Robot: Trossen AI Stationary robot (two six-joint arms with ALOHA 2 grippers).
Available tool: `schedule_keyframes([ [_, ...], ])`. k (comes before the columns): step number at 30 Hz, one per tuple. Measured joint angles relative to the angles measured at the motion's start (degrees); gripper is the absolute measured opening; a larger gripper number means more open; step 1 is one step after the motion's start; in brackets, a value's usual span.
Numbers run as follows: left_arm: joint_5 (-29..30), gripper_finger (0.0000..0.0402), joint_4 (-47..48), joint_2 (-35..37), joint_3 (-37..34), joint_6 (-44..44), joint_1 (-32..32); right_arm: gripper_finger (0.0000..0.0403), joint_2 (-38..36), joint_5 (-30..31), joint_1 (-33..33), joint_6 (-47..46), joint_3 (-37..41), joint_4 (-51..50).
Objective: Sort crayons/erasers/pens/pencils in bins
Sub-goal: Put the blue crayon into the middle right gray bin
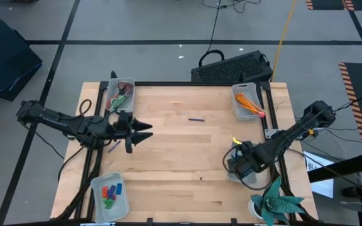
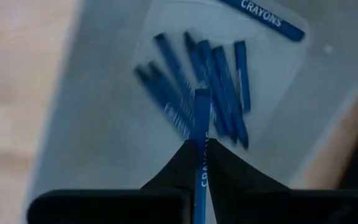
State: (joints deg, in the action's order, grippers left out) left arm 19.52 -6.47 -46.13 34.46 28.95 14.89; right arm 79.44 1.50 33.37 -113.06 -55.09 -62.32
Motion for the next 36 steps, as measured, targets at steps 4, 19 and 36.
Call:
schedule_keyframes([
  [4,0.3,0.0207,-1.3,0.0,0.0,0.4,1.9,0.0035,-0.1,1.4,-2.2,0.2,8.4,8.2],
  [19,2.6,0.0207,-5.2,0.0,0.0,-3.2,0.7,0.0134,0.4,6.7,-21.4,50.2,-12.1,1.1],
  [36,3.1,0.0207,-1.6,0.0,0.0,7.1,-4.7,0.0134,17.7,1.1,-47.9,118.2,3.0,71.8],
])
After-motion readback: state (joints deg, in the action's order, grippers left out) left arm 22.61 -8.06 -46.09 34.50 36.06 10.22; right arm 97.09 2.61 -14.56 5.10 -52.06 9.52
